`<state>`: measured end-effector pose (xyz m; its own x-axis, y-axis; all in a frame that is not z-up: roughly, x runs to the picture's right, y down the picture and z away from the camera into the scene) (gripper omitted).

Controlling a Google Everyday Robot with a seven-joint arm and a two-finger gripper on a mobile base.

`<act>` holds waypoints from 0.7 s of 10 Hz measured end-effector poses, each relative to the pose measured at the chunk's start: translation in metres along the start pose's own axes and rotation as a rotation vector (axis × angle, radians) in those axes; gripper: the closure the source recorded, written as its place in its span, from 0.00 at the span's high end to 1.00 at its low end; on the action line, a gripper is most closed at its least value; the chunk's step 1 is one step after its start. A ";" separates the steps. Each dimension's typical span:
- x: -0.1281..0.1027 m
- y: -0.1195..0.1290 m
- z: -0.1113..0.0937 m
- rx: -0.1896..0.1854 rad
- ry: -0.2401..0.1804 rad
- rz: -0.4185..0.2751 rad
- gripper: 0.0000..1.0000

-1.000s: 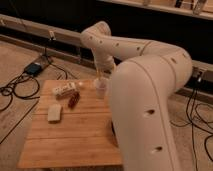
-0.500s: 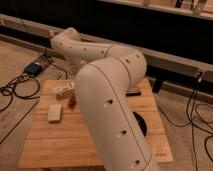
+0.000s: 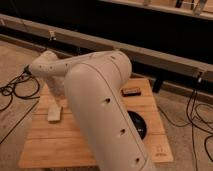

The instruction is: Move the arm in a circular motion

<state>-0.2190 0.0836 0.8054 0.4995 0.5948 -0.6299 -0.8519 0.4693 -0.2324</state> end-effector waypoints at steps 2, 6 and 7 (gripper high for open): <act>0.050 0.015 0.011 -0.002 0.014 -0.008 0.65; 0.179 -0.011 0.019 0.000 0.019 0.125 0.65; 0.207 -0.024 0.019 -0.001 0.014 0.179 0.65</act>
<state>-0.0923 0.2080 0.6941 0.3378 0.6597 -0.6713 -0.9272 0.3559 -0.1168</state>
